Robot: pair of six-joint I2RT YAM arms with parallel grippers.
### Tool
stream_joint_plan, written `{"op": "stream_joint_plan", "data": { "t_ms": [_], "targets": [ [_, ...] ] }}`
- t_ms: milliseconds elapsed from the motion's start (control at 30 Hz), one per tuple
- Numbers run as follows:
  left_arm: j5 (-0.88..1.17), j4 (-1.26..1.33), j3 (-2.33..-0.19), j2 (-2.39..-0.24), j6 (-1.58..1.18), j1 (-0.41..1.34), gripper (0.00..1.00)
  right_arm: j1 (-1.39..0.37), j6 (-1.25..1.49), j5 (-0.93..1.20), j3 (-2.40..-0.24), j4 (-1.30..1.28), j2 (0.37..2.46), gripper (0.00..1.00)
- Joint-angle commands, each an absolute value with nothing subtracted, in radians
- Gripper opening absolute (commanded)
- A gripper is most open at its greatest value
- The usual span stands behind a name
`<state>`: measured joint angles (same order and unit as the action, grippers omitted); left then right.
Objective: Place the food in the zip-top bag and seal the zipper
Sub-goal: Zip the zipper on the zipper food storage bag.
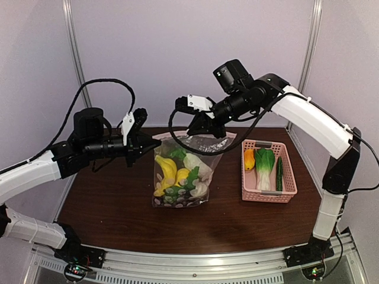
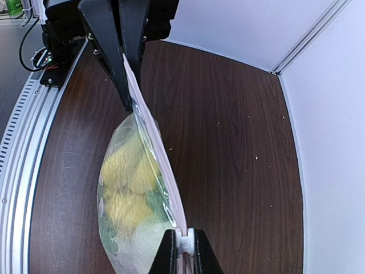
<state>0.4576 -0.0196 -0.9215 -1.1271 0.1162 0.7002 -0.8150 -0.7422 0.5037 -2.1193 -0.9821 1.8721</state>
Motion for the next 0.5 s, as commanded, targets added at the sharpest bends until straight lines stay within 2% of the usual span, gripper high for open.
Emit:
{"op": "stream_joint_plan", "data": {
  "t_ms": [0,467],
  "targets": [
    [0.458,0.026,-0.925,-1.103,0.133,0.69,0.0,-0.728,-0.772,0.384,-2.108,-1.142,1.831,0.02],
    [0.464,0.03,-0.927,-1.113,0.128,0.675,0.0,-0.614,-0.797,0.397,-1.974,-1.179,1.732,0.03]
  ]
}}
